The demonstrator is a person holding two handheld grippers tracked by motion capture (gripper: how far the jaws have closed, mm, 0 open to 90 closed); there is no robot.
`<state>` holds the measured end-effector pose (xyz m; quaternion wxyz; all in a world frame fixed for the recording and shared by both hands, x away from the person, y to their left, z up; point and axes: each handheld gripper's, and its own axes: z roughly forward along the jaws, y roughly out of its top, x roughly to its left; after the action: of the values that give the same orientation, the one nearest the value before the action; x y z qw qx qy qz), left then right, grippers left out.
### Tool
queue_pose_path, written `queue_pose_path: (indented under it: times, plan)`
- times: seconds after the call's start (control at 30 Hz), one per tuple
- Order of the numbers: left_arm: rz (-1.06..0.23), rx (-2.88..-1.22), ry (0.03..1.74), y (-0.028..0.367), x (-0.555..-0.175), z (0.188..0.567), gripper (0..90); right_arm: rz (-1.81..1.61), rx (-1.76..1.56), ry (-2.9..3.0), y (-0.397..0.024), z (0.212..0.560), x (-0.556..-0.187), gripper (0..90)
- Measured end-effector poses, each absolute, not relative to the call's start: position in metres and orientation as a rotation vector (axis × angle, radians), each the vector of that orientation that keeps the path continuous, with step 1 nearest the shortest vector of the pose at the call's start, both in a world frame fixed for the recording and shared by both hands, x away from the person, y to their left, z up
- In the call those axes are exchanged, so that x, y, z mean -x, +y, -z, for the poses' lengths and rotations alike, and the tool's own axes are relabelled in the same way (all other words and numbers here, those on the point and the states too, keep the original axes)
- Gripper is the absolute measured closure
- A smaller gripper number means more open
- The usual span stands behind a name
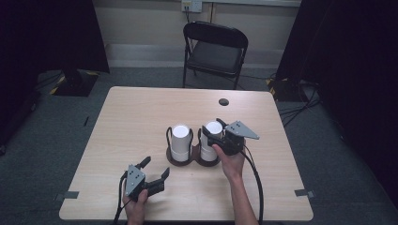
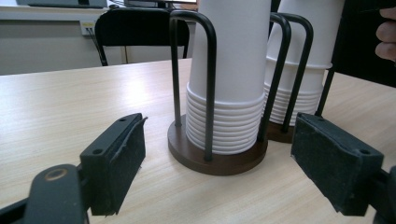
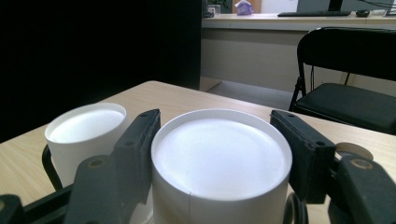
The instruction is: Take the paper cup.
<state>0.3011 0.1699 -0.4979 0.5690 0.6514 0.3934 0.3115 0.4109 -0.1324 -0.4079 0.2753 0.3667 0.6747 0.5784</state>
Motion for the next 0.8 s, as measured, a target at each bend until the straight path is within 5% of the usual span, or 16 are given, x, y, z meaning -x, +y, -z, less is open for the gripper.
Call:
queue_pose_path:
  times: [0.8]
  plan:
    - [-0.755, -1.541, 0.923, 0.167, -0.3, 0.498, 16.6, -1.593, -0.985, 1.779, -0.134, 0.386, -0.409, 36.1]
